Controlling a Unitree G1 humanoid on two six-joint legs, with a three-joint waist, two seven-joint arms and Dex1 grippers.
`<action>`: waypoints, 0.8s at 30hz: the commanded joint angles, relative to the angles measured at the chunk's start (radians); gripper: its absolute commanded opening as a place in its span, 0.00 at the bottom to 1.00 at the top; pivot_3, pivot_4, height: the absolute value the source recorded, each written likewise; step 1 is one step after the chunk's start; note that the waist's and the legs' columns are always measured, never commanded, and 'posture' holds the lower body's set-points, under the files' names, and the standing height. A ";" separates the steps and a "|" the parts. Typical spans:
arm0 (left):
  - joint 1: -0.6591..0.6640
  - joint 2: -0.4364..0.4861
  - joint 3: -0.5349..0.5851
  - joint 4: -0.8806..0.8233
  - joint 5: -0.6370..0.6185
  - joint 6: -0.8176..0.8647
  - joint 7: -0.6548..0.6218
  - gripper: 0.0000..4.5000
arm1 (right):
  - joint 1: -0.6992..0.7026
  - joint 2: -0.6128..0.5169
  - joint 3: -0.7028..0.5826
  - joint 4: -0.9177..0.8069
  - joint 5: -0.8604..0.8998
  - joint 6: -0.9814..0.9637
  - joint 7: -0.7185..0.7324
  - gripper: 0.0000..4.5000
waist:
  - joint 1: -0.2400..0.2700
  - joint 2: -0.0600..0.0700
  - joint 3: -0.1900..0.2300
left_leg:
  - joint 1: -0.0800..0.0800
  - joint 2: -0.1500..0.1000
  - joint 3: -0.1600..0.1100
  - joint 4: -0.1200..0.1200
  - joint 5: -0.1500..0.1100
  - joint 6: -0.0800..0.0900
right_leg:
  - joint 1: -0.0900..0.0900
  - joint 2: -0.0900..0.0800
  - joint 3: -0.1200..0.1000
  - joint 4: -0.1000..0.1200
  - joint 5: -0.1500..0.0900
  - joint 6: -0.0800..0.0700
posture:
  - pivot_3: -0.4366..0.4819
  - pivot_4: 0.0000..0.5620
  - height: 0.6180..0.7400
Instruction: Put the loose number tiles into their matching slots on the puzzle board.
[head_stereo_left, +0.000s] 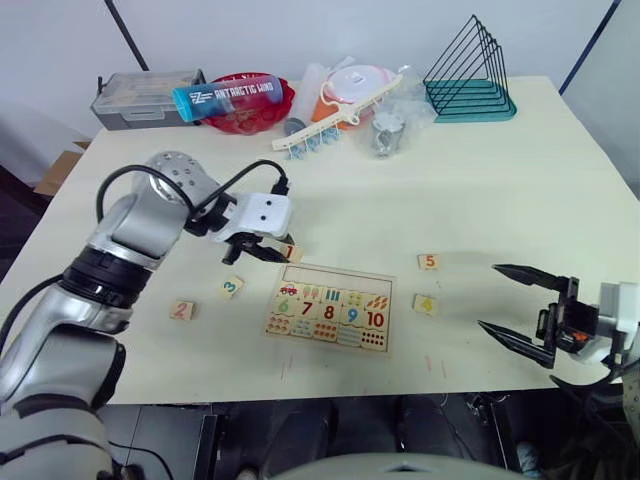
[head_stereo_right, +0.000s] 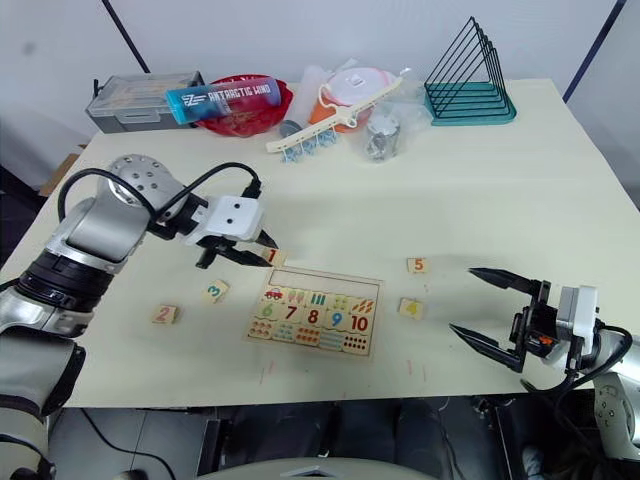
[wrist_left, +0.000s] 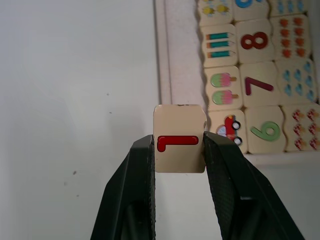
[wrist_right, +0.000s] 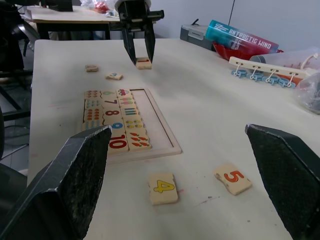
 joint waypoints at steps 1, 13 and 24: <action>0.014 0.012 -0.012 -0.046 0.048 0.023 -0.006 0.20 | 0.003 -0.002 -0.004 -0.047 0.010 -0.006 -0.013 1.00 | -0.001 0.000 0.000 | 0.000 0.000 0.000 0.000 0.000 0.000 | 0.000 0.000 0.000 0.000 0.000 0.000 | 0.48 0.27 1.00; 0.058 -0.049 -0.039 -0.050 0.146 0.074 0.062 0.20 | 0.049 -0.002 0.006 -0.118 0.016 0.009 -0.051 1.00 | 0.003 0.000 0.000 | 0.000 0.000 0.000 0.000 0.000 0.000 | 0.000 0.000 0.000 0.000 0.000 0.000 | 0.48 0.27 1.00; 0.050 -0.084 -0.057 0.011 0.188 0.025 0.067 0.20 | 0.070 -0.008 0.000 -0.129 0.015 0.002 -0.063 1.00 | 0.002 0.000 0.000 | 0.000 0.000 0.000 0.000 0.000 0.000 | 0.000 0.000 0.000 0.000 0.000 0.000 | 0.48 0.27 1.00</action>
